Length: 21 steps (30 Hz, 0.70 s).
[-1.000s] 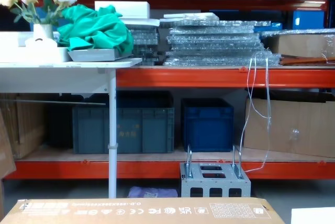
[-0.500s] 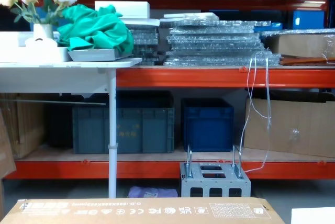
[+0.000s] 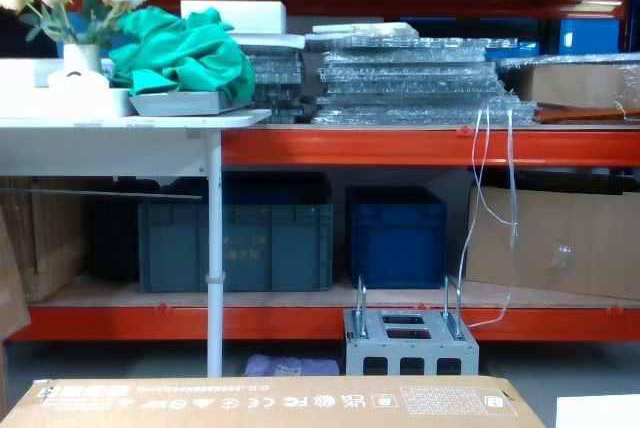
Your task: Use one hand to grasp the basket and place it at the designated location.
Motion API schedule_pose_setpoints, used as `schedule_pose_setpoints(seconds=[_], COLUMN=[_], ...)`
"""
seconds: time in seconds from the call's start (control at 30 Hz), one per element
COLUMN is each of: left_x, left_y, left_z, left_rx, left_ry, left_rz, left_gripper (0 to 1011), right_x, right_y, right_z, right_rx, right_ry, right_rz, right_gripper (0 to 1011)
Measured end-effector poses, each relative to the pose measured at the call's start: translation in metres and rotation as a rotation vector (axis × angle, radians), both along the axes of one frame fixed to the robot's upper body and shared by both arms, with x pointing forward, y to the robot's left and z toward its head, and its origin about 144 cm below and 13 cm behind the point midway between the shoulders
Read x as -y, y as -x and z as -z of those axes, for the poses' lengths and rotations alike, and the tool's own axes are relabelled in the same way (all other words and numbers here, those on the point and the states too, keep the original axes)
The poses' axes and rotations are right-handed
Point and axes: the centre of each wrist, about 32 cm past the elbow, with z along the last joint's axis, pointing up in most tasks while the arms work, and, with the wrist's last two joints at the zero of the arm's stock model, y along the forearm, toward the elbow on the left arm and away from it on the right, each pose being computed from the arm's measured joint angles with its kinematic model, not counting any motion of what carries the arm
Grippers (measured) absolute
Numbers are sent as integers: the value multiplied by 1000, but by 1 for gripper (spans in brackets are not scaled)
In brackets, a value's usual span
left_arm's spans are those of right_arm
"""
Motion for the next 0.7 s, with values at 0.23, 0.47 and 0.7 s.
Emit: schedule_pose_setpoints(seconds=[0.23, 0.47, 0.7], left_x=[0, 0, 0], left_y=[0, 0, 0], left_z=[0, 0, 0], left_rx=[0, 0, 0], left_ry=[0, 0, 0], left_rz=[0, 0, 0], left_gripper=[0, 0, 0], right_x=[0, 0, -1], right_y=[-2, -3, -3], right_z=[3, 6, 8], right_rx=[-6, -9, -13], right_ry=[-4, -9, -11], right_rz=[-2, -3, -4], right_gripper=[0, 0, 0])
